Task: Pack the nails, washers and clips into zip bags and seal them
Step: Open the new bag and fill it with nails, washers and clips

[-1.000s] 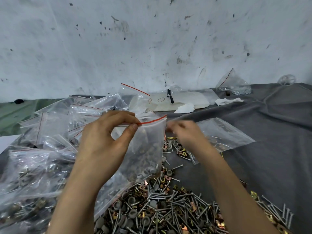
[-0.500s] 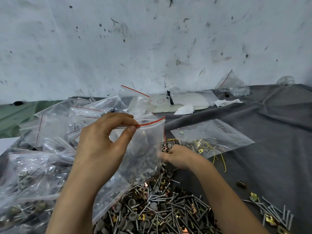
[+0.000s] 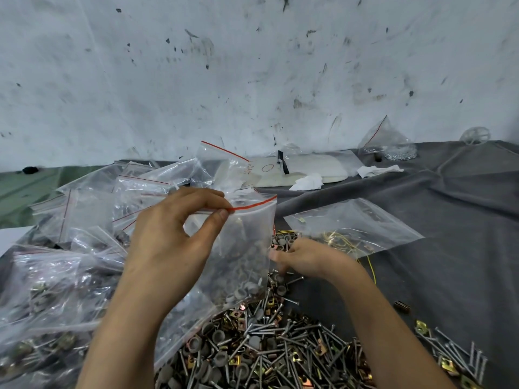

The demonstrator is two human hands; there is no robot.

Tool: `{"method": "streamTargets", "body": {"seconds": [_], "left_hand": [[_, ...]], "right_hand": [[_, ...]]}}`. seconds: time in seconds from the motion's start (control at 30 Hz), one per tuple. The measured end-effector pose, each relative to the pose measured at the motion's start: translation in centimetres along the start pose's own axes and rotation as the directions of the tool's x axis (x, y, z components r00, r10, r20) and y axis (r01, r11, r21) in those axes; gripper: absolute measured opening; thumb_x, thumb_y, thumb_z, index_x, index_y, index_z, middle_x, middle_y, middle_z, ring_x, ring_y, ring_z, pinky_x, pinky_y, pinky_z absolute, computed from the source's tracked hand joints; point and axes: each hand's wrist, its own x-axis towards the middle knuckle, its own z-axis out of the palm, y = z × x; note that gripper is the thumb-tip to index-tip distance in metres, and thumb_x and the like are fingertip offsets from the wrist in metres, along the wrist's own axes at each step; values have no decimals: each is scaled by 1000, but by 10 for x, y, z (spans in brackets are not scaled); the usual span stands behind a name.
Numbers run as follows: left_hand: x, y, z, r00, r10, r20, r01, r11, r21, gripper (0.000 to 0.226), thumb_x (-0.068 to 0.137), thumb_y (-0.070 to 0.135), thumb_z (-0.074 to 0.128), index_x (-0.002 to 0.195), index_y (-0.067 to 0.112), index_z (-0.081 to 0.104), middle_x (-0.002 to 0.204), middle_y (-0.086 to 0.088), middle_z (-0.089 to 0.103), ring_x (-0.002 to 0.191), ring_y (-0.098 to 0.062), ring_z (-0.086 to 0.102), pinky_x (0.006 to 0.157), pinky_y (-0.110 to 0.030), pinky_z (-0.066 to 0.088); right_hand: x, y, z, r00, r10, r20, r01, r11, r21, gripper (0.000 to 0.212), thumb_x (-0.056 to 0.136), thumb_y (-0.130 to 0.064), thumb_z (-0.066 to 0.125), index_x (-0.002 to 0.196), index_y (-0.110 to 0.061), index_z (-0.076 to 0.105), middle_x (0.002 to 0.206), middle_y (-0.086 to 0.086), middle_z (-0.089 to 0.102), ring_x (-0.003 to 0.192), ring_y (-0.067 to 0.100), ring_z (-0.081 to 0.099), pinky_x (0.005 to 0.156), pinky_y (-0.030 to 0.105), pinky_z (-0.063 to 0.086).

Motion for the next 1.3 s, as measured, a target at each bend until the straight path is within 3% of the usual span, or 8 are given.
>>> {"method": "streamTargets", "body": {"seconds": [0.1, 0.47, 0.6, 0.73, 0.87, 1.07, 1.17, 1.3], "left_hand": [[0, 0, 0, 1000, 6, -1, -6, 1000, 8, 20, 83, 15, 67, 78, 34, 69, 95, 26, 67, 97, 7, 60, 91, -22, 45], [0, 0, 0, 1000, 17, -1, -17, 1000, 15, 18, 83, 16, 68, 78, 33, 70, 95, 25, 67, 97, 7, 61, 90, -18, 46], [0, 0, 0, 1000, 16, 2, -16, 1000, 4, 17, 83, 16, 67, 78, 33, 70, 95, 25, 67, 98, 6, 61, 90, -22, 45], [0, 1, 0, 1000, 24, 18, -24, 1000, 18, 21, 83, 13, 68, 78, 34, 70, 94, 24, 68, 98, 9, 60, 91, -18, 44], [0, 2, 0, 999, 50, 18, -50, 998, 31, 23, 83, 12, 69, 79, 34, 69, 94, 24, 68, 97, 10, 59, 91, -16, 46], [0, 5, 3, 995, 99, -2, -99, 994, 51, 30, 83, 8, 71, 79, 38, 67, 92, 22, 67, 94, 12, 59, 83, -7, 42], [1, 4, 3, 995, 103, 8, -103, 994, 44, 25, 82, 9, 70, 80, 33, 69, 94, 20, 68, 95, 9, 59, 84, -12, 45], [1, 5, 3, 997, 81, 14, -81, 997, 1, 24, 83, 7, 69, 81, 31, 71, 104, 18, 65, 90, 4, 62, 77, -8, 47]], "right_hand": [[-1, 0, 0, 999, 14, 29, -14, 1000, -3, 53, 93, -53, 47, 114, -7, 62, 79, -11, 59, 75, 2, 51, 67, 25, 36], [-2, -7, 7, 997, 38, 70, -34, 997, -63, 48, 85, -61, 55, 67, -17, 53, 64, -4, 47, 59, 10, 44, 57, 26, 36], [-9, -15, -5, 1000, 10, -18, -10, 1000, -13, 52, 89, -55, 53, 78, -6, 67, 60, 0, 54, 58, 12, 48, 57, 26, 38], [-30, -38, -29, 921, -129, -368, 260, 906, 334, 49, 90, -60, 40, 81, -26, 74, 59, -10, 60, 56, 3, 53, 50, 15, 38], [-55, -63, -39, 727, -437, -530, 682, 549, 483, 54, 97, -47, 32, 88, -16, 77, 103, -7, 73, 103, 4, 64, 85, 12, 46], [-71, -77, -32, 787, -476, -393, 599, 742, 301, 50, 83, -53, 42, 92, -17, 76, 102, -11, 71, 101, -2, 61, 95, 23, 44], [-70, -75, -35, 795, -471, -382, 566, 803, 187, 18, 81, -40, 64, 82, -25, 72, 116, -18, 60, 104, -6, 55, 92, 26, 45], [-67, -68, -41, 817, -450, -362, 544, 809, 222, 11, 80, -14, 73, 78, -25, 70, 79, -10, 70, 76, 0, 62, 79, 30, 50]]}}
